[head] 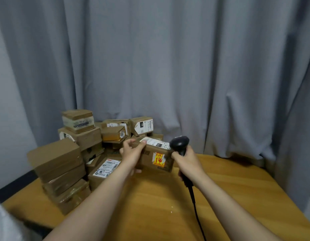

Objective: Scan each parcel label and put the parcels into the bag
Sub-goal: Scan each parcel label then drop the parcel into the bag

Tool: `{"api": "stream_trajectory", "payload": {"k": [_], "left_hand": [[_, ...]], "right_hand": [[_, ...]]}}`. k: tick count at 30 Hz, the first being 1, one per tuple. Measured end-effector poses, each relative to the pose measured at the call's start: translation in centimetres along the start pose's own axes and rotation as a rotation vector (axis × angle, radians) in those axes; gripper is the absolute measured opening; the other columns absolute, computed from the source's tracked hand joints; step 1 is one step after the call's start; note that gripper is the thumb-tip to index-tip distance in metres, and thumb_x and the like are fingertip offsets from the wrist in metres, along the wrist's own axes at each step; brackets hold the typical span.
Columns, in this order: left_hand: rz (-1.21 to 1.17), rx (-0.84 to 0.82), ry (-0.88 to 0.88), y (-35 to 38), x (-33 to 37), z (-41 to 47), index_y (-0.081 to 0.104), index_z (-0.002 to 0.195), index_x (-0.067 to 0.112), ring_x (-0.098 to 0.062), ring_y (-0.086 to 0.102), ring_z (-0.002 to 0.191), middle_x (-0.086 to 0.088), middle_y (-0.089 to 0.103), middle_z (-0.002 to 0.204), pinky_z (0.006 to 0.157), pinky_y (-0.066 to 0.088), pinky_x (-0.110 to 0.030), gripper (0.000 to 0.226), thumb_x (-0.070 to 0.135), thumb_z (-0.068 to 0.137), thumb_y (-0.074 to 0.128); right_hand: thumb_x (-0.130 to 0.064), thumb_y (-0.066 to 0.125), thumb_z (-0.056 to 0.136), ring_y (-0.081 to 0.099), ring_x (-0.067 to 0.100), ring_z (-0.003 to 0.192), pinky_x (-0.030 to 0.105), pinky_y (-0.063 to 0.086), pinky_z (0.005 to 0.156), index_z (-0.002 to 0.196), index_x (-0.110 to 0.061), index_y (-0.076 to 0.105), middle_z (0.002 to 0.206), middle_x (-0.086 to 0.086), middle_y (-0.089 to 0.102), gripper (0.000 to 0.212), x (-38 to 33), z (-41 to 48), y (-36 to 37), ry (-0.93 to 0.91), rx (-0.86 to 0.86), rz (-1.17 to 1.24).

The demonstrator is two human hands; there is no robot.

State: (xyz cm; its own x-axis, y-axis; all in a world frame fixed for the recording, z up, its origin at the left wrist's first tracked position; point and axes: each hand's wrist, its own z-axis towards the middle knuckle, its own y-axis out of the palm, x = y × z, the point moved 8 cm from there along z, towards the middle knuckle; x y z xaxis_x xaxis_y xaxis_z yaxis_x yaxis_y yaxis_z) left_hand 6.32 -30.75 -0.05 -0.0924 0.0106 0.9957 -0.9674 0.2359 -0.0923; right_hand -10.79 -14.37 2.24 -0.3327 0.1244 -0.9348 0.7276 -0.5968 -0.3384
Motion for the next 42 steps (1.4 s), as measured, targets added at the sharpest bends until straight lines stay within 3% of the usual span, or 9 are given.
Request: {"api": "stream_trajectory", "payload": {"k": [3,6,8,12,19,23,27,33,42], "left_hand": [[-0.038,0.086,0.058,-1.6,0.7,-1.7,0.047,0.118,0.035,-0.026,0.052,0.100,-0.003,0.036,0.133,0.061,0.063,-0.048,0.040,0.039,0.091,0.076],[-0.053,0.145,0.138,-2.9,1.4,-3.1,0.052,0.113,0.032,-0.024,0.056,0.099,-0.006,0.038,0.133,0.081,0.062,-0.050,0.034,0.020,0.092,0.076],[-0.011,0.138,0.222,-3.4,1.8,-4.0,0.054,0.112,0.032,-0.019,0.057,0.098,-0.006,0.040,0.133,0.087,0.061,-0.042,0.034,0.016,0.091,0.076],[0.131,0.052,0.372,-4.0,1.2,-6.2,0.056,0.119,0.035,-0.015,0.053,0.112,0.000,0.040,0.131,0.096,0.055,-0.033,0.044,0.016,0.088,0.080],[0.406,-0.051,0.434,-4.3,-5.4,-8.9,0.057,0.120,0.037,-0.017,0.041,0.133,0.007,0.028,0.134,0.110,0.050,-0.038,0.057,0.017,0.078,0.090],[0.288,-0.098,0.320,-4.6,-8.7,-9.8,0.030,0.154,0.033,-0.009,0.032,0.139,0.003,0.027,0.154,0.116,0.035,-0.030,0.103,0.015,0.074,0.092],[0.242,-0.145,0.179,-4.7,-12.0,-9.8,0.014,0.160,0.033,-0.019,0.038,0.146,-0.003,0.039,0.157,0.118,0.037,-0.041,0.116,0.012,0.075,0.091],[0.295,-0.173,0.071,-3.9,-16.4,-8.5,0.026,0.156,0.024,-0.011,0.048,0.134,0.005,0.052,0.146,0.111,0.041,-0.032,0.105,0.025,0.074,0.092],[0.259,-0.147,0.012,-4.7,-20.3,-5.7,0.037,0.158,0.023,-0.004,0.058,0.126,0.012,0.064,0.137,0.108,0.049,-0.032,0.117,0.052,0.060,0.095]], "right_hand": [[-0.027,0.059,0.101,0.055,0.020,0.036,0.029,0.044,0.039,0.128,-0.023,0.048,0.098,0.013,0.070,0.029,0.3,-2.3,1.0,0.016,-0.035,0.066],[-0.023,0.058,0.101,0.055,0.019,0.039,0.029,0.045,0.041,0.131,-0.025,0.047,0.103,0.010,0.070,0.032,1.2,-4.5,2.0,0.059,-0.099,0.116],[-0.020,0.060,0.099,0.055,0.017,0.040,0.028,0.045,0.042,0.130,-0.020,0.052,0.090,0.007,0.067,0.032,2.3,-5.9,2.2,0.111,-0.113,0.135],[-0.014,0.062,0.097,0.053,0.018,0.044,0.030,0.045,0.048,0.109,-0.003,0.064,0.080,0.011,0.070,0.017,4.1,-8.2,1.9,0.176,-0.091,0.222],[-0.028,0.071,0.099,0.056,0.017,0.049,0.031,0.049,0.054,0.085,-0.008,0.067,0.064,0.004,0.063,0.024,6.8,-11.4,3.4,0.128,-0.088,0.215],[-0.032,0.073,0.097,0.054,0.020,0.051,0.034,0.046,0.059,0.076,-0.015,0.065,0.056,0.003,0.058,0.029,9.0,-12.5,4.7,0.125,-0.062,0.166],[-0.031,0.076,0.095,0.055,0.016,0.046,0.035,0.049,0.054,0.094,-0.021,0.070,0.049,-0.011,0.060,0.012,10.8,-12.6,5.5,0.137,-0.006,0.209],[-0.024,0.080,0.092,0.064,0.012,0.083,0.023,0.043,0.066,0.103,-0.027,0.071,0.083,-0.015,0.068,0.014,11.9,-11.7,6.7,0.086,0.016,0.260],[-0.019,0.082,0.090,0.061,0.012,0.073,0.028,0.045,0.070,0.092,-0.023,0.072,0.071,-0.013,0.065,0.011,15.6,-11.0,9.4,0.097,-0.036,0.235]]}}
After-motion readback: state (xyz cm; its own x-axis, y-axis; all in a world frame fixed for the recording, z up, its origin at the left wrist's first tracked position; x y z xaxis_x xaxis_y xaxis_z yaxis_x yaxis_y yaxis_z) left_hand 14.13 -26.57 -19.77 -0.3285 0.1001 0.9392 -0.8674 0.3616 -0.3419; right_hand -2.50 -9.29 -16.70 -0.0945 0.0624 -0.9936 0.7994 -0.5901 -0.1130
